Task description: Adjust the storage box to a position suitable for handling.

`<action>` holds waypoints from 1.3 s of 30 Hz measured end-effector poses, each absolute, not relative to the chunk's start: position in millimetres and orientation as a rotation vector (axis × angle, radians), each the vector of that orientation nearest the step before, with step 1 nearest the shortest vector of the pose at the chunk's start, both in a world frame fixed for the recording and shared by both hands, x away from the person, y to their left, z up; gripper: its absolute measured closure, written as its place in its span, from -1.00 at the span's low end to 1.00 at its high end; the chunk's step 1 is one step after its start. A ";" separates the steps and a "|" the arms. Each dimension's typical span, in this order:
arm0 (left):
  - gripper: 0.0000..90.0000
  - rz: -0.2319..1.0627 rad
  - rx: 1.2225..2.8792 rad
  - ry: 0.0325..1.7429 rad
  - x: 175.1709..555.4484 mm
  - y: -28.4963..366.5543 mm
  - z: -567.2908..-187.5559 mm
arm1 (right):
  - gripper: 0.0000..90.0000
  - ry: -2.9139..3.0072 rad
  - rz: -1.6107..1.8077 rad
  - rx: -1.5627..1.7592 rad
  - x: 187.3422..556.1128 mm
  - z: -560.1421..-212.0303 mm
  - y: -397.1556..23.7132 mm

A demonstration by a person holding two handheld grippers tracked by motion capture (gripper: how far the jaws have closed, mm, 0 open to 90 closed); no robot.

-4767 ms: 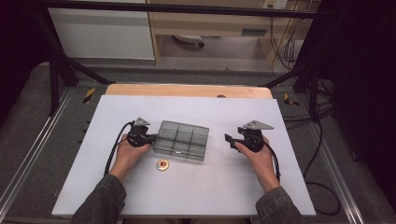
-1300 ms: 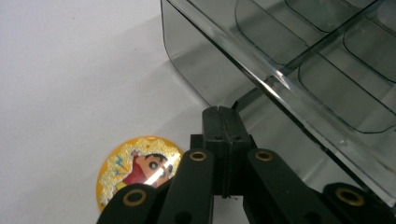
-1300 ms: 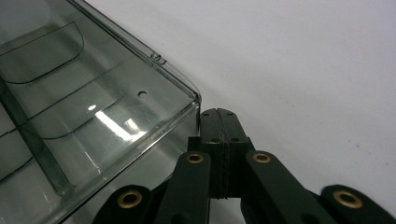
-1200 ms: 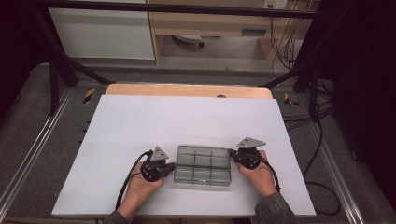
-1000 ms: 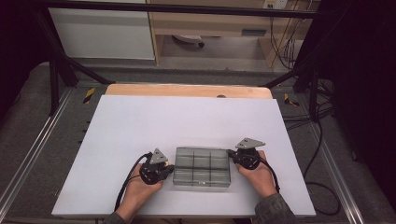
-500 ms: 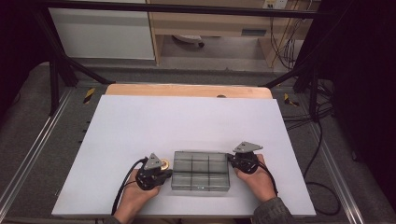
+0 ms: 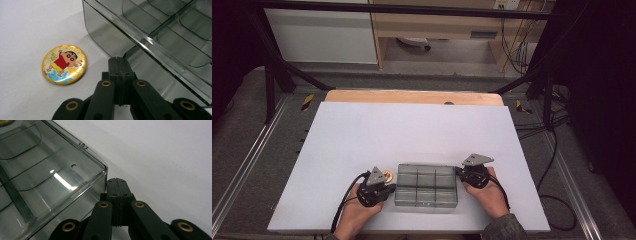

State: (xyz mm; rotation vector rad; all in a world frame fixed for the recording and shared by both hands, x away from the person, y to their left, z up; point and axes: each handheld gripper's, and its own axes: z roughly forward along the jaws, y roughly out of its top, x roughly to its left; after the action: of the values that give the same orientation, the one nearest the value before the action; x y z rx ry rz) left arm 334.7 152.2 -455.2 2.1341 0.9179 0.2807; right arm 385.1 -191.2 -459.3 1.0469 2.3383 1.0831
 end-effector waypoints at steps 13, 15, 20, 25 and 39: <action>1.00 0.268 2.128 0.929 332.9 153.8 -455.1 | 1.00 2.333 1.095 1.050 385.7 -459.9 -189.0; 1.00 0.275 2.124 0.925 333.5 153.9 -455.4 | 1.00 2.337 1.095 1.053 385.5 -459.6 -189.3; 1.00 0.278 2.121 0.924 334.4 153.7 -456.0 | 1.00 2.338 1.095 1.055 385.5 -459.6 -189.9; 1.00 0.301 2.113 0.915 333.9 153.8 -452.8 | 1.00 2.336 1.099 1.062 385.5 -459.7 -190.1; 0.24 0.566 1.917 0.899 324.7 175.3 -418.3 | -0.16 2.115 1.202 1.205 372.0 -432.1 -213.8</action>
State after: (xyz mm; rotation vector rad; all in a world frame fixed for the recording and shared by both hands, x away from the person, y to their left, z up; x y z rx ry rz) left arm 324.7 175.3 -418.3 1.9165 0.8989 0.5662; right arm 372.0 -213.8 -432.1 1.2046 2.1146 1.2018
